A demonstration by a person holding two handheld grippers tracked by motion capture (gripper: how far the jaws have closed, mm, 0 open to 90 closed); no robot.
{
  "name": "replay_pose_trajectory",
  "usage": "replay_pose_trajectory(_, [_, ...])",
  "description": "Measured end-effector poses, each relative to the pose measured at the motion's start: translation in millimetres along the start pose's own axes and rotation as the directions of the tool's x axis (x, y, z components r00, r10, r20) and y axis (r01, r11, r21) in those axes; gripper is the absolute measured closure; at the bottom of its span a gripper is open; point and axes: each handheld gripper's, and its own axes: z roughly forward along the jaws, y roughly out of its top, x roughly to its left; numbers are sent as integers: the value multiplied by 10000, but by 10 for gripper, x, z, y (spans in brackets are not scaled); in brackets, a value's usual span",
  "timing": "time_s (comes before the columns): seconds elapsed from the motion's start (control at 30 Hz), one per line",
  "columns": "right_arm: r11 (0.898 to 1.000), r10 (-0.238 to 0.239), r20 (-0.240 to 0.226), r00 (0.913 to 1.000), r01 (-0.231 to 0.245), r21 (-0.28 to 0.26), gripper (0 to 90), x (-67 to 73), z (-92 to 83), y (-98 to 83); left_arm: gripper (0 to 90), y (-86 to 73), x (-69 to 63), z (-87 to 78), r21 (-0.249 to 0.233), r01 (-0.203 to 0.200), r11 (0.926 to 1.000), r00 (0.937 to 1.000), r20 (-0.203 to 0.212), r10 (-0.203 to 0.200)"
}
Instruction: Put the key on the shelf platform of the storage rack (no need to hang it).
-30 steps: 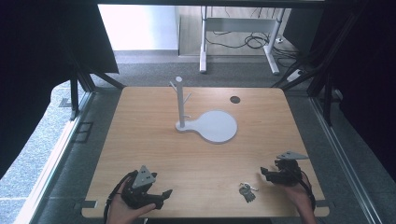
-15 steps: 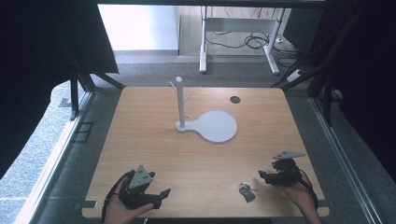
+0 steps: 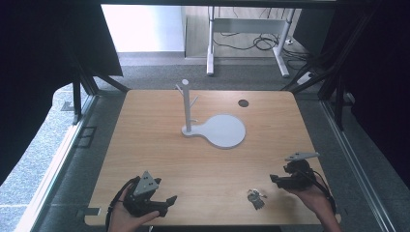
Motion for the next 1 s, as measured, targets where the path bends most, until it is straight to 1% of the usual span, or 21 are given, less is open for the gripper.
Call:
replay_pose_trajectory(0.07, [9999,-42,-188,9998,44,107,334,41,-26,30,225,1,-3,-6,-29,-7,10000,10000,19,7])
replay_pose_trajectory(0.1, [9999,-42,-188,9998,44,107,334,41,-26,30,225,0,-3,-9,-35,-12,10000,10000,26,12])
replay_pose_trajectory(0.23, [9989,-305,-343,9989,317,354,350,117,-41,68,225,-4,11,-24,-76,18,10000,10000,8,-18])
replay_pose_trajectory(0.27, [9989,-305,-343,9989,317,354,350,117,-41,68,225,-4,11,-24,-76,18,10000,10000,8,-18])
replay_pose_trajectory(0.3, [9981,-346,-420,9985,367,492,354,146,-41,79,226,-6,20,-27,-97,48,9999,10000,-1,-48])
replay_pose_trajectory(0.47, [9958,-485,-607,9970,530,748,371,215,-21,97,226,-10,25,-25,-88,58,9999,10000,-7,-58])
replay_pose_trajectory(0.5, [9933,-640,-704,9955,703,915,375,262,-6,102,226,-10,24,-25,-91,54,9999,10000,-1,-54])
replay_pose_trajectory(0.6, [9891,-821,-857,9929,918,1156,382,353,15,101,226,-8,22,-28,-98,49,9999,10000,-1,-49])
replay_pose_trajectory(0.73, [9833,-1087,-1070,9883,1227,1346,405,473,45,89,226,-8,20,-31,-115,45,9999,10000,2,-45])
replay_pose_trajectory(0.87, [9797,-1206,-1139,9862,1367,1466,417,524,68,80,226,-8,19,-36,-127,36,9999,10000,10,-36])
replay_pose_trajectory(0.9, [9757,-1263,-1191,9848,1450,1644,418,557,90,66,226,-8,21,-40,-145,48,9999,10000,8,-48])
replay_pose_trajectory(0.93, [9757,-1263,-1191,9848,1450,1644,418,557,90,66,226,-8,21,-40,-145,48,9999,10000,8,-48])
replay_pose_trajectory(1.0, [9699,-1388,-1296,9818,1613,1825,416,602,118,43,226,-9,24,-42,-137,67,9999,10000,-2,-67])
